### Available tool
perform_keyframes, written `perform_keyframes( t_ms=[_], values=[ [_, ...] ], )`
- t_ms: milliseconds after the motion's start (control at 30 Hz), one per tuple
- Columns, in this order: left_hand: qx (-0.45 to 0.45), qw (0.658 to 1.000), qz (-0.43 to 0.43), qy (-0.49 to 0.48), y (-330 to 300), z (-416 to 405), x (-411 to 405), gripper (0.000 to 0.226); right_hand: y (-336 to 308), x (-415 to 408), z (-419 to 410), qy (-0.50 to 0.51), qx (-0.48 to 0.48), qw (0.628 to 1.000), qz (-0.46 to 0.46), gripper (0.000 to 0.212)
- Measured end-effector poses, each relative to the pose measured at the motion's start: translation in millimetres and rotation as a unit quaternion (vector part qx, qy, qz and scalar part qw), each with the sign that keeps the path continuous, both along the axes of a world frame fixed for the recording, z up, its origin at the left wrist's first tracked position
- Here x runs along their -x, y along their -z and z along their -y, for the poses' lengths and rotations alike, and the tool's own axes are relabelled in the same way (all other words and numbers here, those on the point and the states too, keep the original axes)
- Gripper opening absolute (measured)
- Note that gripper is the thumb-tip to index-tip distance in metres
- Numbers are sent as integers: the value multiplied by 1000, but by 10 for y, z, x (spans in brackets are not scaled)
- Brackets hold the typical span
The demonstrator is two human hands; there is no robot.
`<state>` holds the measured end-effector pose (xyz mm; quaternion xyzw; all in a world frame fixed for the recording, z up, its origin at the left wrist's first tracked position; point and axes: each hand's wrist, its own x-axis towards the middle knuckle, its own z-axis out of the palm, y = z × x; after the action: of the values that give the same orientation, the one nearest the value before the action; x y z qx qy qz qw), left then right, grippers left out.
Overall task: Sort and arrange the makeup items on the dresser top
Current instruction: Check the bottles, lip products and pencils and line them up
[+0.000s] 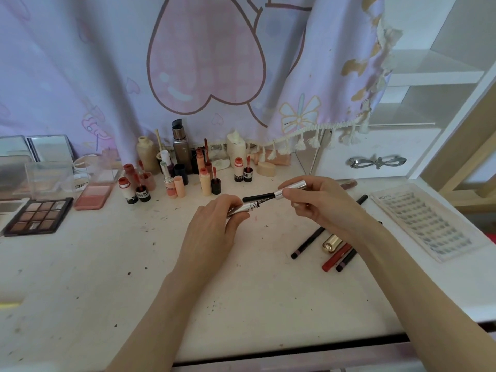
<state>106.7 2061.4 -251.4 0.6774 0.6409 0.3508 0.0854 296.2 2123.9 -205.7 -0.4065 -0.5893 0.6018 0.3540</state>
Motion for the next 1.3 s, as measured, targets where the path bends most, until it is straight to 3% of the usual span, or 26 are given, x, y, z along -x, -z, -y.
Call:
perform_keyframes(
  t_ms=[367,800,1067,1300],
  values=[
    [6,999,34,-5,20,-12,15,18,51,27,-3,65,-25,995,-76,15],
    [5,1000,25,-12,32,-12,18,14,5,-65,-4,83,-54,993,-70,15],
    [8,999,28,-22,46,-27,35,16,12,-97,9,105,-4,989,-105,13],
    [-36,994,98,-22,27,-14,47,8,56,-79,-1,117,119,966,-196,9]
  ],
)
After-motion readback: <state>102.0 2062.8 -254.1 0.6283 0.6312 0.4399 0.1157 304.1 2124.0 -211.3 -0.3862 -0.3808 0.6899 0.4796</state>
